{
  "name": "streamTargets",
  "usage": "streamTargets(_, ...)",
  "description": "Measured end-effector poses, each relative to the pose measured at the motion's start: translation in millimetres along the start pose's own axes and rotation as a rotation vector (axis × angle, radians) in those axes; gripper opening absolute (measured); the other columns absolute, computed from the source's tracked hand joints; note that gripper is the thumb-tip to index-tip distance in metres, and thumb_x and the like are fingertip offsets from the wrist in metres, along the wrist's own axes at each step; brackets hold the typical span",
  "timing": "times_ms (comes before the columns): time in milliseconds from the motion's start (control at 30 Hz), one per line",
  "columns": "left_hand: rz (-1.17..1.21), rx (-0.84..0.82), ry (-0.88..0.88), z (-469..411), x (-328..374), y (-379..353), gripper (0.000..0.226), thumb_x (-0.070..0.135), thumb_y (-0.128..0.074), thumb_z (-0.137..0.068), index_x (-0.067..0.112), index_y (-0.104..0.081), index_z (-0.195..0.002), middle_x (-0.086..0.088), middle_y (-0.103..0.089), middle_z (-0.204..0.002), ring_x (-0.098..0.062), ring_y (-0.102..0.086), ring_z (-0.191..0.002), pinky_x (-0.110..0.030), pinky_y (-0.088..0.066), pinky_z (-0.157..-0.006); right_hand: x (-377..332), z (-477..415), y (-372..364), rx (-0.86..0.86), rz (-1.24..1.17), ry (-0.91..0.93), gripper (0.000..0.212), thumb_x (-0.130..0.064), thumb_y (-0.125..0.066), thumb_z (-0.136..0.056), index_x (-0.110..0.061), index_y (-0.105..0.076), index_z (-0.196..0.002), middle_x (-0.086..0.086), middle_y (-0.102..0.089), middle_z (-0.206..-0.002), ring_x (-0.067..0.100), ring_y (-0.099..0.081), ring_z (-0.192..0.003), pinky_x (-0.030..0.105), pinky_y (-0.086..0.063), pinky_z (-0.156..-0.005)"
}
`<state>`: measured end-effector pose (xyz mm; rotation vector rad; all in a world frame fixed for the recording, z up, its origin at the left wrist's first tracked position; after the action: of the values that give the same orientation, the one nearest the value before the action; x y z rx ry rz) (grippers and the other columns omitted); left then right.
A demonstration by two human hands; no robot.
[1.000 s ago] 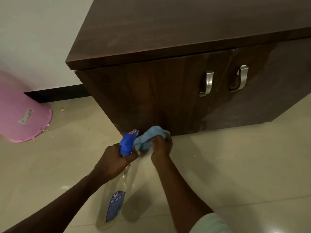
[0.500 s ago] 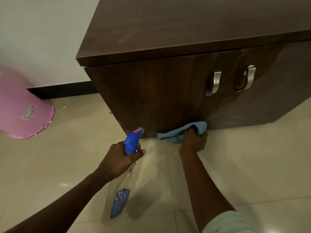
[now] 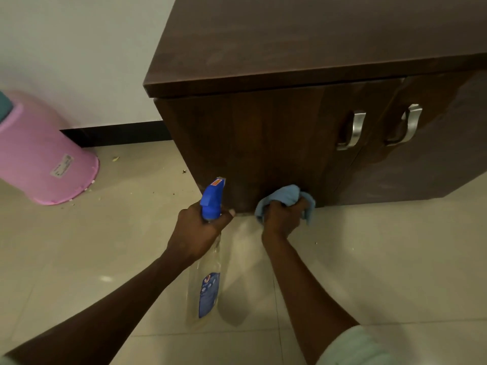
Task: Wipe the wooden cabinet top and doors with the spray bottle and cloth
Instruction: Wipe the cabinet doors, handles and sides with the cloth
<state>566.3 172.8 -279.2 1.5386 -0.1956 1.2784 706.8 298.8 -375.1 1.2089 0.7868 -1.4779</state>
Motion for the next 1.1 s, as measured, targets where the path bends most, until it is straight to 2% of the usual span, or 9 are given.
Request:
streamTargets(200, -0.063, 0.041, -0.025, 10.0, -17.9, 20.2, 0.024, 0.03, -0.065, -0.085, 0.022, -0.052, -0.067, -0.012, -0.064, -0.061, -0.03, -0.062, -0.059, -0.022, -0.045, -0.057, 41.3, 69.8, -82.7, -0.626, -0.172, -0.684, 0.023, 0.002, -0.052, -0.086, -0.012, -0.043, -0.102, 0.009, -0.056, -0.097, 0.022, -0.062, -0.074, 0.036, -0.055, -0.069)
streamTargets(300, -0.075, 0.071, -0.02, 13.3, -27.8, 29.8, 0.023, 0.03, -0.065, -0.084, 0.023, -0.051, -0.068, -0.011, -0.064, -0.062, -0.031, -0.062, -0.059, -0.021, -0.044, -0.055, 33.8, 78.0, -97.8, -0.815, 0.158, -0.616, 0.011, 0.002, -0.069, -0.073, 0.001, -0.06, -0.067, 0.012, -0.067, -0.065, 0.024, -0.067, -0.06, 0.039, -0.059, -0.072)
streamTargets(367, -0.085, 0.081, -0.027, 14.3, -31.7, 33.7, 0.023, 0.032, -0.065, -0.084, 0.025, -0.05, -0.068, -0.011, -0.063, -0.063, -0.032, -0.061, -0.061, -0.022, -0.043, -0.055, 38.7, 80.0, -106.6, -0.908, 0.232, -0.648, 0.016, -0.004, -0.077, -0.066, 0.0, -0.062, -0.067, 0.011, -0.068, -0.06, 0.02, -0.067, -0.058, 0.038, -0.06, -0.072)
streamTargets(467, -0.062, 0.109, -0.036, 15.7, -36.0, 39.2, 0.023, 0.036, -0.065, -0.082, 0.025, -0.049, -0.069, -0.01, -0.063, -0.061, -0.03, -0.061, -0.058, -0.025, -0.044, -0.056, 19.0, 92.4, -109.8, -0.789, -0.125, -0.791, 0.01, -0.005, -0.063, -0.082, -0.001, -0.055, -0.088, 0.014, -0.063, -0.087, 0.023, -0.065, -0.078, 0.034, -0.057, -0.073)
streamTargets(600, -0.048, 0.215, -0.071, 21.4, -30.7, 47.5, 0.02, 0.036, -0.065, -0.081, 0.028, -0.047, -0.077, -0.002, -0.058, -0.06, -0.018, -0.056, -0.054, -0.021, -0.042, -0.055, -25.4, 115.1, -93.9, -0.768, -0.722, -0.866, 0.013, 0.004, -0.044, -0.094, -0.003, -0.053, -0.091, 0.014, -0.058, -0.095, 0.024, -0.059, -0.095, 0.038, -0.045, -0.098)
streamTargets(767, 0.022, 0.24, -0.094, 26.2, -16.5, 52.6, 0.025, 0.049, -0.059, -0.073, 0.027, -0.049, -0.077, -0.003, -0.061, -0.059, -0.014, -0.058, -0.051, -0.021, -0.044, -0.055, -66.9, 94.6, -69.1, -0.659, -0.623, -0.767, 0.016, 0.0, -0.043, -0.095, -0.006, -0.051, -0.082, 0.01, -0.054, -0.081, 0.021, -0.058, -0.084, 0.036, -0.049, -0.09)
streamTargets(833, 0.009, 0.245, -0.1, 25.6, -13.3, 53.5, 0.029, 0.05, -0.058, -0.073, 0.024, -0.05, -0.082, -0.003, -0.06, -0.061, -0.016, -0.058, -0.054, -0.022, -0.043, -0.056, -65.6, 65.8, -46.7, -0.476, -0.663, -0.689, 0.008, -0.003, -0.048, -0.093, -0.004, -0.056, -0.094, 0.01, -0.058, -0.084, 0.019, -0.059, -0.077, 0.032, -0.055, -0.073)
streamTargets(933, -0.041, 0.245, -0.106, 24.2, -7.0, 49.9, 0.027, 0.044, -0.062, -0.079, 0.02, -0.05, -0.088, 0.002, -0.057, -0.063, -0.016, -0.056, -0.057, -0.021, -0.041, -0.057, -54.8, 12.4, -10.9, -0.286, -0.564, -0.562, 0.029, -0.01, -0.05, -0.093, -0.005, -0.052, -0.121, 0.016, -0.061, -0.107, 0.021, -0.061, -0.082, 0.032, -0.052, -0.059)
streamTargets(1100, -0.062, 0.151, -0.169, 27.4, 23.1, 23.3, 0.023, 0.034, -0.066, -0.083, 0.024, -0.048, -0.073, -0.002, -0.056, -0.06, -0.014, -0.052, -0.053, -0.019, -0.041, -0.056, -68.5, -21.9, 31.3, -0.419, -0.324, -0.605, 0.025, -0.017, -0.048, -0.095, -0.007, -0.054, -0.118, 0.012, -0.058, -0.109, 0.023, -0.058, -0.093, 0.038, -0.049, -0.075)
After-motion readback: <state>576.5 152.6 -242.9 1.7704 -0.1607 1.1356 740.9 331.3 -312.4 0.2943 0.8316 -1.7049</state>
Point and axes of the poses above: each hand's wrist, its own z-axis away from the middle knuckle, its own y-axis out of the back of the hand, x = y × z, the point moved 6 cm from there along -z, towards the middle knuckle
